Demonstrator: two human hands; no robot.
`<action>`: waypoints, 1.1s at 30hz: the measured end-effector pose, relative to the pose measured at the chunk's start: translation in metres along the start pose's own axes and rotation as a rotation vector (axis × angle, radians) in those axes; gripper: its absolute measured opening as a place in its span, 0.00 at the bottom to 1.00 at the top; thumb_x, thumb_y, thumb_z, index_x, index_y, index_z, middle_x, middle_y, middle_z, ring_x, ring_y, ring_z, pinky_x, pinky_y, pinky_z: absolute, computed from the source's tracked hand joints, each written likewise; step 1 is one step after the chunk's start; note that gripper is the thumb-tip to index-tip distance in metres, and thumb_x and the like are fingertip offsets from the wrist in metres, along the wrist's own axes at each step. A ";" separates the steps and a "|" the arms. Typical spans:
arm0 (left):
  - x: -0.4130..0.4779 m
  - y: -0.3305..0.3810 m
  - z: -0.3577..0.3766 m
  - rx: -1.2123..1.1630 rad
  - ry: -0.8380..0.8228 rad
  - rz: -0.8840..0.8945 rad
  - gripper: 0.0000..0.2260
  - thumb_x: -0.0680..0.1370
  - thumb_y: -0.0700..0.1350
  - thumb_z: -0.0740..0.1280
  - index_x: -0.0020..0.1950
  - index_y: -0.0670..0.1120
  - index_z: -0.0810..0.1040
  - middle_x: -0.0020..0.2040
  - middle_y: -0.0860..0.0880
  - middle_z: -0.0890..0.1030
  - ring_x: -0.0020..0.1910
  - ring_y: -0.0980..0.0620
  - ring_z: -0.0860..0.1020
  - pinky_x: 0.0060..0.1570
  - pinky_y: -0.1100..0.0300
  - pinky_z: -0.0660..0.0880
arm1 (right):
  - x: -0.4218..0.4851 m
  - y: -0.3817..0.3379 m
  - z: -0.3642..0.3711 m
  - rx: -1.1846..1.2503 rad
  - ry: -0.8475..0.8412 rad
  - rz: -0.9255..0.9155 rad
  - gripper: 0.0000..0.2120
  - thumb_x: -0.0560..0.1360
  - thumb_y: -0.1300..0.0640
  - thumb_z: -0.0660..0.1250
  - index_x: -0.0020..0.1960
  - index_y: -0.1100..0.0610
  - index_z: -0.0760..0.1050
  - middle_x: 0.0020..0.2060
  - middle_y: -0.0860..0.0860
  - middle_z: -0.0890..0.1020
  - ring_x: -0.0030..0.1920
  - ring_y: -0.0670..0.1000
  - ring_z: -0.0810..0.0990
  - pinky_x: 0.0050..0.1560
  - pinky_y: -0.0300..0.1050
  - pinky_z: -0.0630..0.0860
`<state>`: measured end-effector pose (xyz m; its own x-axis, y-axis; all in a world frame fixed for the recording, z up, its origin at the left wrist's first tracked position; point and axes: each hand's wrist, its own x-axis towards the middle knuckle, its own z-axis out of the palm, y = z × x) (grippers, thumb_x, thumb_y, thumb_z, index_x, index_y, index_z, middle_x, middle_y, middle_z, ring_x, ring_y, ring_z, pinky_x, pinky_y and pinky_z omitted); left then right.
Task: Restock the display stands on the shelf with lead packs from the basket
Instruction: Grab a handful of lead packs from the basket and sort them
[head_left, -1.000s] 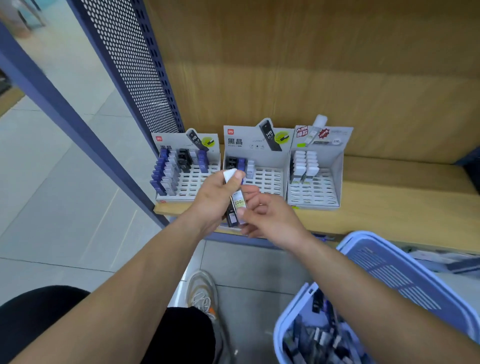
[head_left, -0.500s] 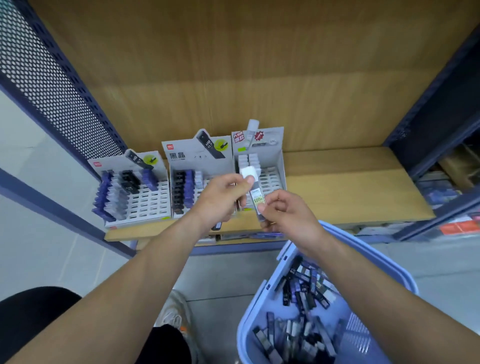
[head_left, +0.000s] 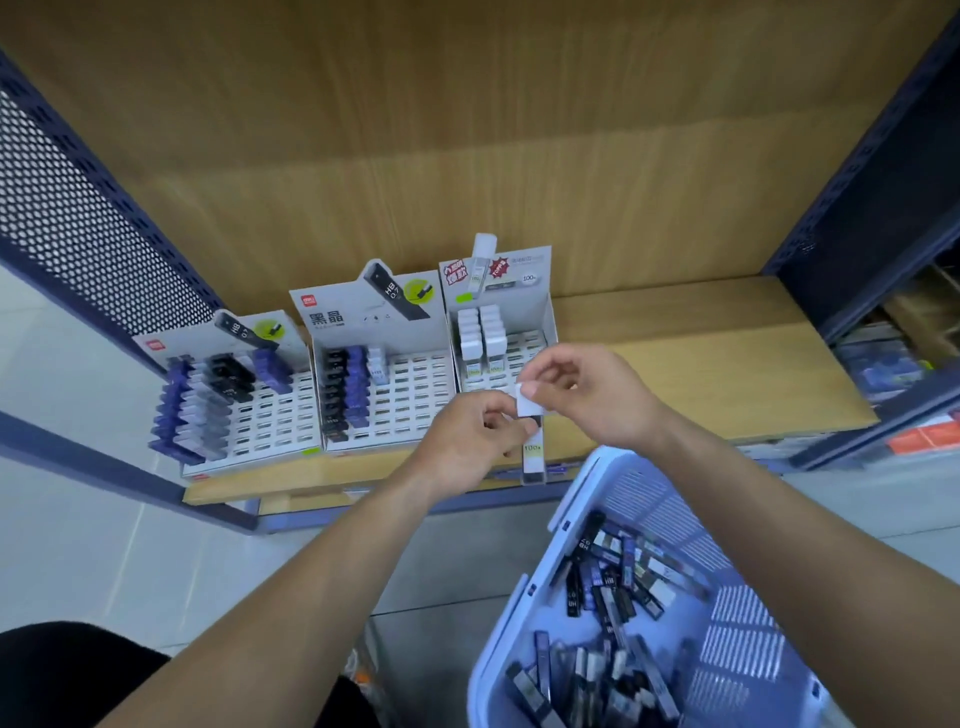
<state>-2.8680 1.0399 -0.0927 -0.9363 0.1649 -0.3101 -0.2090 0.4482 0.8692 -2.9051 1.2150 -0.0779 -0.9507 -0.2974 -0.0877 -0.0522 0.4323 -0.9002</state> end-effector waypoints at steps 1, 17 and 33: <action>0.003 -0.004 -0.003 -0.017 0.043 -0.024 0.04 0.79 0.47 0.72 0.47 0.48 0.82 0.29 0.54 0.77 0.24 0.56 0.68 0.25 0.64 0.64 | 0.009 0.005 0.000 -0.020 0.042 -0.009 0.03 0.76 0.60 0.73 0.44 0.54 0.82 0.36 0.46 0.81 0.33 0.38 0.75 0.39 0.34 0.74; 0.000 -0.091 -0.068 -0.090 0.097 -0.352 0.17 0.78 0.28 0.58 0.52 0.51 0.72 0.44 0.50 0.79 0.41 0.48 0.72 0.45 0.53 0.69 | 0.096 0.039 0.044 -0.336 0.200 -0.105 0.06 0.78 0.60 0.70 0.54 0.55 0.83 0.42 0.47 0.83 0.42 0.45 0.81 0.50 0.38 0.78; -0.012 -0.081 -0.076 -0.350 0.077 -0.221 0.07 0.84 0.36 0.62 0.61 0.44 0.74 0.56 0.45 0.85 0.48 0.37 0.85 0.39 0.61 0.80 | 0.106 0.040 0.064 -0.632 0.073 -0.256 0.08 0.77 0.61 0.69 0.55 0.57 0.83 0.51 0.54 0.79 0.48 0.56 0.81 0.50 0.54 0.79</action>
<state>-2.8615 0.9352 -0.1307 -0.8736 0.0257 -0.4860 -0.4784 0.1376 0.8673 -2.9879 1.1464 -0.1508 -0.9017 -0.4078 0.1436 -0.4252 0.7765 -0.4650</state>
